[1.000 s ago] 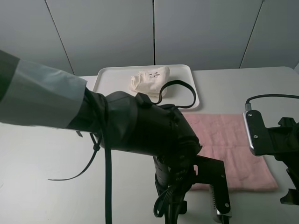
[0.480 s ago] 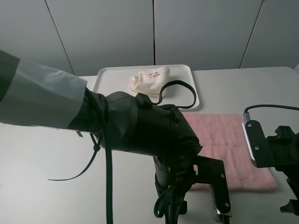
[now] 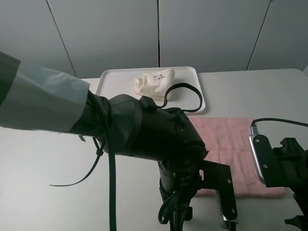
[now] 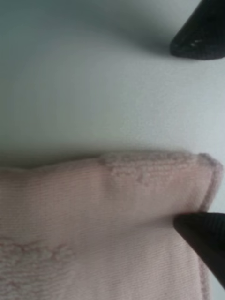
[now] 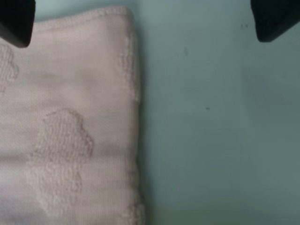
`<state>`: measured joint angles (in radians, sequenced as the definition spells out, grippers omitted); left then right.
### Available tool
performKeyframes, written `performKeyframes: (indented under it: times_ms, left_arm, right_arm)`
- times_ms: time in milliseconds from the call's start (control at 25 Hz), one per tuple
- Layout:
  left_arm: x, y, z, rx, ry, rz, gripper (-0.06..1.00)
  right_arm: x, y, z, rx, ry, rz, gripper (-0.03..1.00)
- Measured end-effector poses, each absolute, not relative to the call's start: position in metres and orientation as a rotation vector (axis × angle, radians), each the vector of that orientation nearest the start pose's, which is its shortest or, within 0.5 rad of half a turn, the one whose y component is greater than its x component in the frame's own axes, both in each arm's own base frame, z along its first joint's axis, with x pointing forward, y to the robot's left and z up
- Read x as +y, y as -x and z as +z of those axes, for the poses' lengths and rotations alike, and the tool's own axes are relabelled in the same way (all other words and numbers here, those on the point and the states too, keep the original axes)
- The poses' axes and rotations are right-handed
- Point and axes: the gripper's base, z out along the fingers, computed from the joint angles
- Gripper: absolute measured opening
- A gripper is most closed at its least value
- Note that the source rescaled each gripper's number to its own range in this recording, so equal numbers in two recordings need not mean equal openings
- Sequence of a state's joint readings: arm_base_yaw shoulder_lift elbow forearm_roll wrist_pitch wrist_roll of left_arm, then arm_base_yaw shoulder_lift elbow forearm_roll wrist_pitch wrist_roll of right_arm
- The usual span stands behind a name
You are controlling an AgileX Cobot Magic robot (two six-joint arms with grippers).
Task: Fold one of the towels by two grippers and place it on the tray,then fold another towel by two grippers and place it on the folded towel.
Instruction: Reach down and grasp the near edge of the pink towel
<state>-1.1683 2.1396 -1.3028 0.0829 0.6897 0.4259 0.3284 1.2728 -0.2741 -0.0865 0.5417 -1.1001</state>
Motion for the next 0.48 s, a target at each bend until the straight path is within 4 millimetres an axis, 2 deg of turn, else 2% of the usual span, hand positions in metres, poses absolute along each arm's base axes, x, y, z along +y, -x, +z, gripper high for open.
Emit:
performKeyframes:
  times_ms: [200, 480]
  left_arm:
    - [-0.362, -0.16, 0.095, -2.218, 2.425, -0.017, 0.86]
    - [-0.361, -0.16, 0.095, -2.215, 2.429, -0.02, 0.86]
  right_arm:
    - [0.041, -0.133, 0.129, 2.197, 2.062, -0.154, 1.0]
    - [0.042, -0.135, 0.116, 2.24, 2.123, -0.108, 1.0]
